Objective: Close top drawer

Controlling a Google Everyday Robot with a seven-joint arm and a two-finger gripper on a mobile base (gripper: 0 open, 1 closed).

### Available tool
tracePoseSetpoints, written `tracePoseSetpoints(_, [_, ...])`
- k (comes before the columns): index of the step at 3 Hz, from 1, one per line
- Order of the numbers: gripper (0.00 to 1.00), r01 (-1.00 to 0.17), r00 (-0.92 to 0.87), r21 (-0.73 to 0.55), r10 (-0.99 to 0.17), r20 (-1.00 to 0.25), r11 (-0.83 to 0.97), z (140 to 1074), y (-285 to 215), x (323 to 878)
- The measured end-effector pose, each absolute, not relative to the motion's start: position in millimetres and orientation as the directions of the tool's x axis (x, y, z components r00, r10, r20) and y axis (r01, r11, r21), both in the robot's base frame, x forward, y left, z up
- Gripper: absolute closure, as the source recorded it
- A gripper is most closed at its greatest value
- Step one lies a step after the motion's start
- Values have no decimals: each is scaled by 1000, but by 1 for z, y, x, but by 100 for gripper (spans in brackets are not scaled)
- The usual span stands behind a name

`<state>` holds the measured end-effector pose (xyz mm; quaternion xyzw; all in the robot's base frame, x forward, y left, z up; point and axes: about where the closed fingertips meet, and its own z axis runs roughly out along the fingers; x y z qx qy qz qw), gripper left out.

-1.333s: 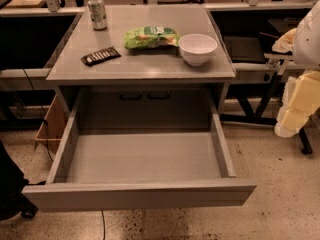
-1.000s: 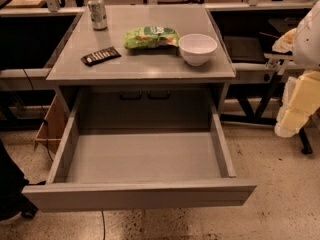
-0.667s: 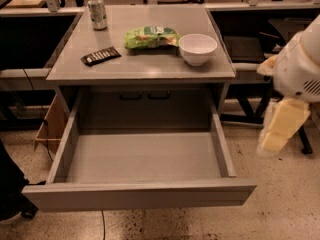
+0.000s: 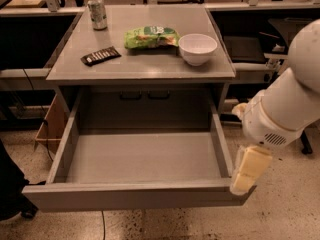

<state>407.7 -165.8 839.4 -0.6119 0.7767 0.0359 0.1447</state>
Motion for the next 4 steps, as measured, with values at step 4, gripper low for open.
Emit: tracePoseSetpoints(4, [18, -959, -224, -133, -956, -187, 251, 770, -193, 365])
